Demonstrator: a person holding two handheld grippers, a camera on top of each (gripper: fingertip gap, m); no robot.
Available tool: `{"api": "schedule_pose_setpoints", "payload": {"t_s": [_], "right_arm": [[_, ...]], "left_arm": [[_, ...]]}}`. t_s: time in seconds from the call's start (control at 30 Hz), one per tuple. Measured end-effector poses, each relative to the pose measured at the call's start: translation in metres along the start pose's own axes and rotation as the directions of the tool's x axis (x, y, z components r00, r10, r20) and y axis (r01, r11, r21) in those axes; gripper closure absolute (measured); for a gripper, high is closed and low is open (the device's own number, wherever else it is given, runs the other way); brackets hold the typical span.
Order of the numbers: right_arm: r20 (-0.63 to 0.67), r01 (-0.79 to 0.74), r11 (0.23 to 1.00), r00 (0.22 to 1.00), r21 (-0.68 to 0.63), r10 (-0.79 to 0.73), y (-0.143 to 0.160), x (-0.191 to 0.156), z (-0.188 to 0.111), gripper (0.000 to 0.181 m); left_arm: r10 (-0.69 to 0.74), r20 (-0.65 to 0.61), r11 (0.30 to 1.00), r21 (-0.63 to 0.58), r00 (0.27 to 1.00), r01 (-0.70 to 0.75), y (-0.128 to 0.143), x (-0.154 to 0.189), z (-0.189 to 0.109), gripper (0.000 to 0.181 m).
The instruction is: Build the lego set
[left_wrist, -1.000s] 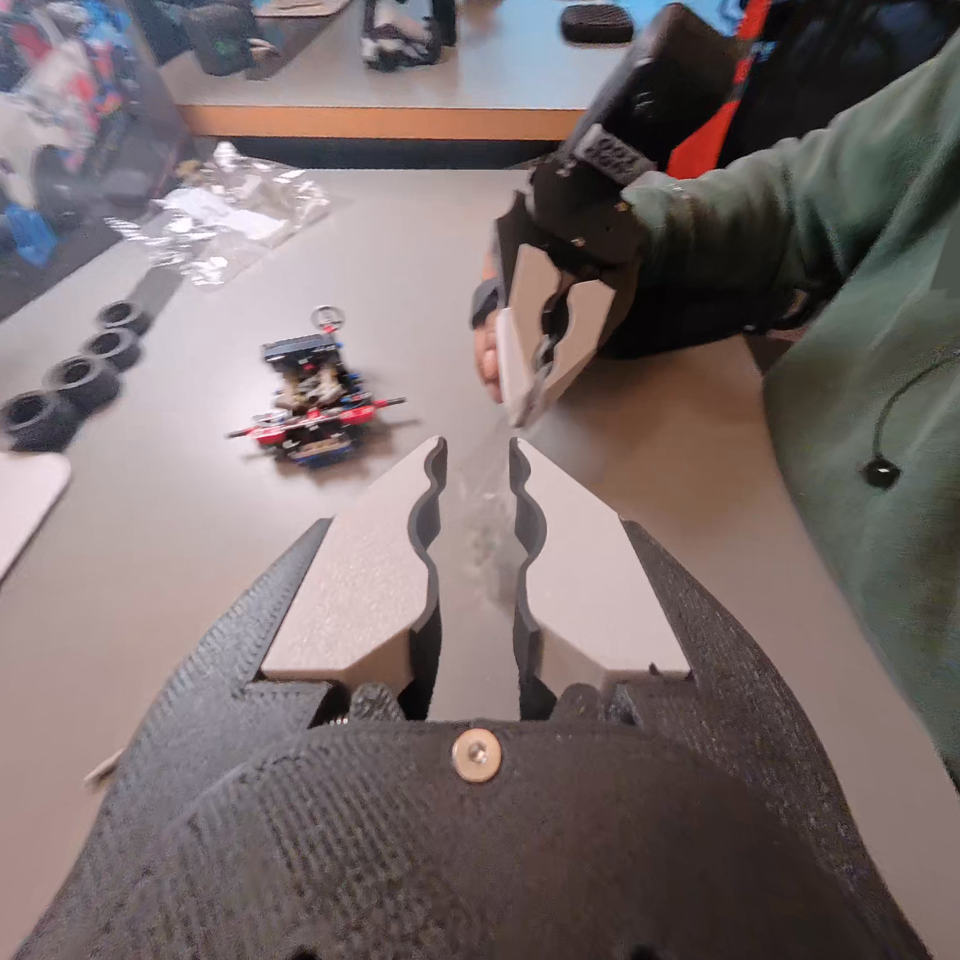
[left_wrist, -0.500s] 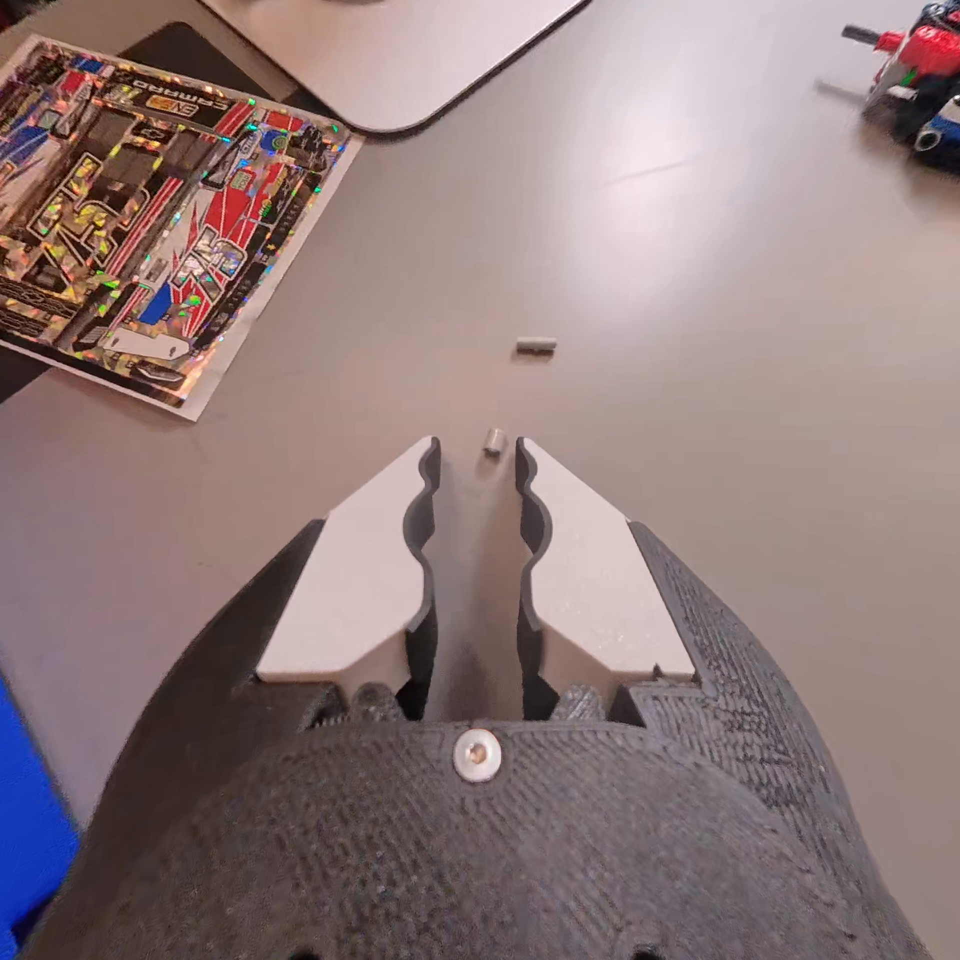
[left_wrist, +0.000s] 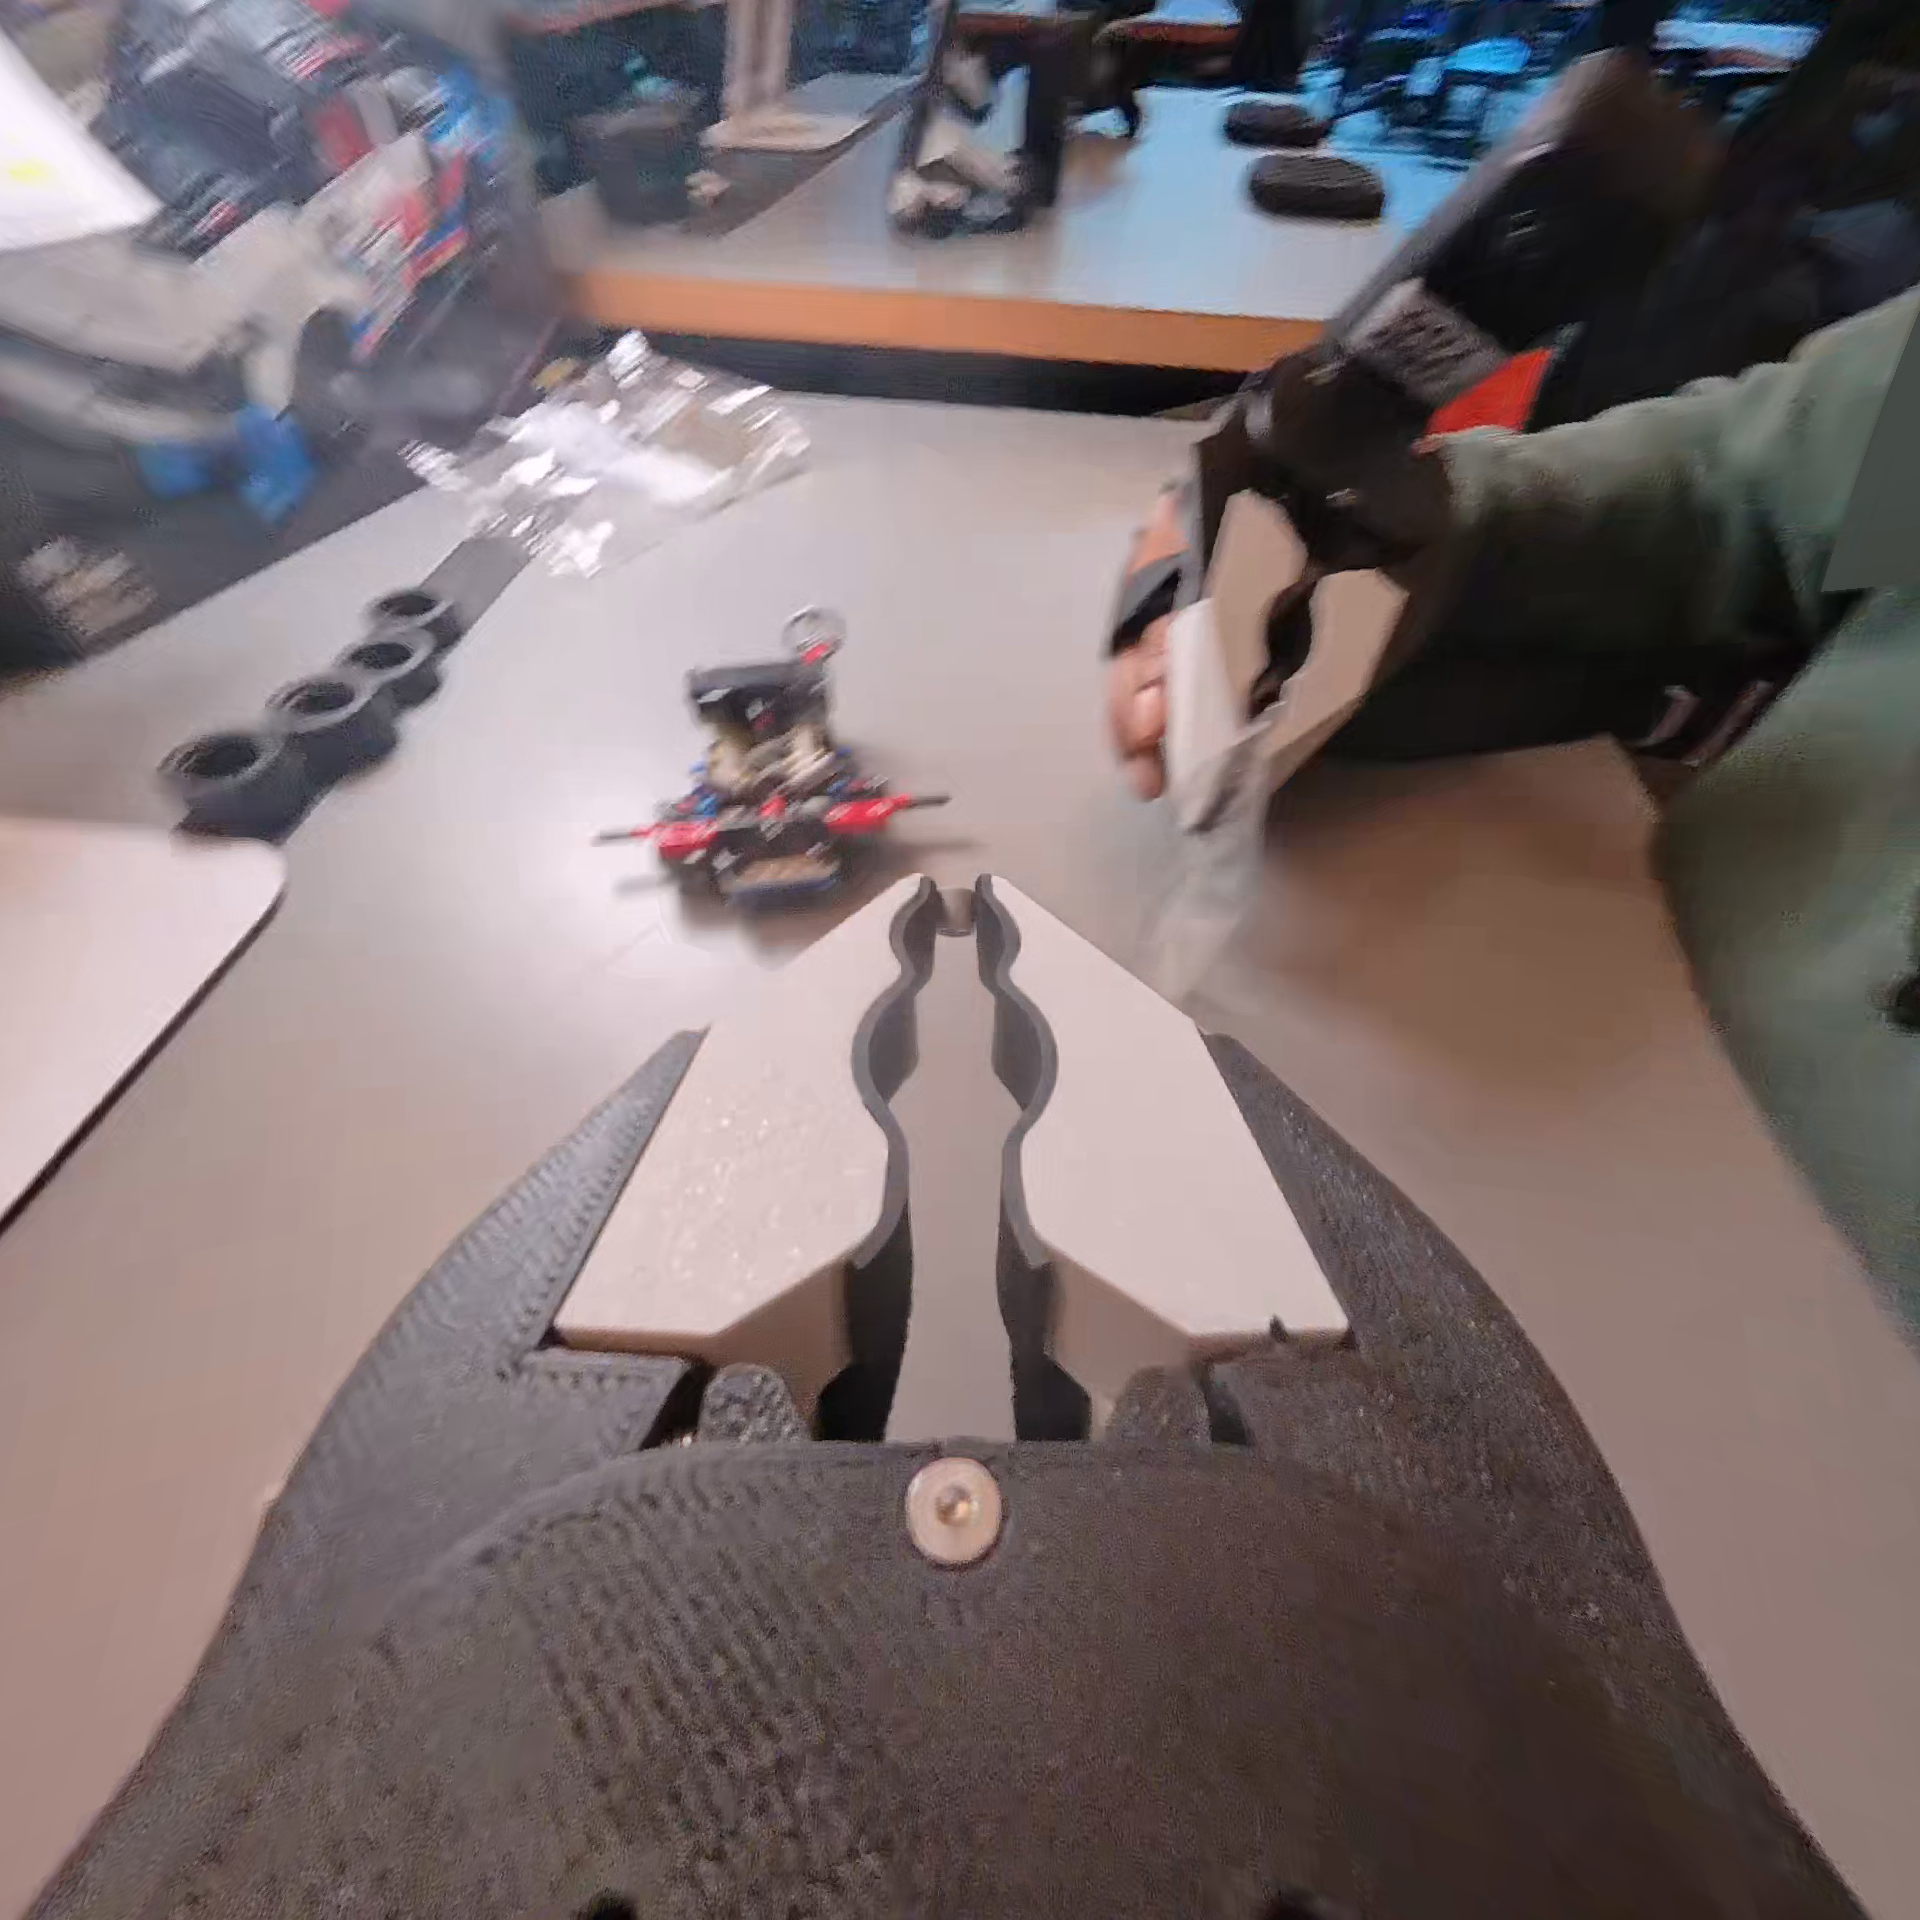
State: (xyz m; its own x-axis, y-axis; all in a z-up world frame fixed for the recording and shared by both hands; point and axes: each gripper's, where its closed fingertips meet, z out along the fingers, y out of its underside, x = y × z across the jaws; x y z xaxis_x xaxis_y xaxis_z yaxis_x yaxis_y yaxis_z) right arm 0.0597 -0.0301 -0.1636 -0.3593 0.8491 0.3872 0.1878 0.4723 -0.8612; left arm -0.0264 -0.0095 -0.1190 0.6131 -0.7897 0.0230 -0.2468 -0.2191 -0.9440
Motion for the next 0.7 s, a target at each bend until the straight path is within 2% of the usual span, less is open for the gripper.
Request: {"api": "schedule_pose_setpoints", "payload": {"t_s": [0.07, 0.17, 0.3, 0.47, 0.53, 0.6, 0.7], "right_arm": [[0.000, 0.002, 1.000, 1.000, 0.001, -0.002, -0.001, -0.001, 0.001, 0.181], [0.003, 0.005, 1.000, 1.000, 0.003, -0.005, -0.002, -0.002, 0.001, 0.181], [0.003, 0.006, 1.000, 1.000, 0.003, -0.006, -0.002, -0.003, 0.001, 0.181], [0.002, 0.003, 1.000, 1.000, 0.003, -0.003, -0.002, -0.002, 0.001, 0.181], [0.000, 0.003, 1.000, 1.000, 0.002, -0.003, -0.001, -0.002, 0.000, 0.181], [0.002, 0.002, 1.000, 1.000, 0.003, -0.002, -0.001, -0.002, 0.000, 0.181], [0.007, 0.003, 1.000, 1.000, 0.006, -0.003, -0.002, -0.003, 0.001, 0.181]], "left_arm": [[0.068, -0.074, 0.998, 0.002, 0.995, -0.068, -0.010, 0.031, 0.014, 0.176], [0.123, -0.123, 0.990, -0.051, 0.985, -0.130, -0.001, 0.054, 0.029, 0.176], [0.124, -0.147, 0.986, -0.095, 0.981, -0.139, 0.012, 0.060, 0.036, 0.174], [0.112, -0.123, 0.991, -0.052, 0.986, -0.119, 0.004, 0.051, 0.025, 0.164], [0.077, -0.020, 0.996, -0.038, 0.997, -0.077, 0.002, 0.023, 0.013, 0.163], [-0.003, 0.195, 0.999, -0.038, 0.981, 0.011, 0.011, -0.030, -0.007, 0.159], [-0.154, 0.507, 0.968, -0.093, 0.848, 0.231, 0.063, -0.115, -0.047, 0.147]]}}
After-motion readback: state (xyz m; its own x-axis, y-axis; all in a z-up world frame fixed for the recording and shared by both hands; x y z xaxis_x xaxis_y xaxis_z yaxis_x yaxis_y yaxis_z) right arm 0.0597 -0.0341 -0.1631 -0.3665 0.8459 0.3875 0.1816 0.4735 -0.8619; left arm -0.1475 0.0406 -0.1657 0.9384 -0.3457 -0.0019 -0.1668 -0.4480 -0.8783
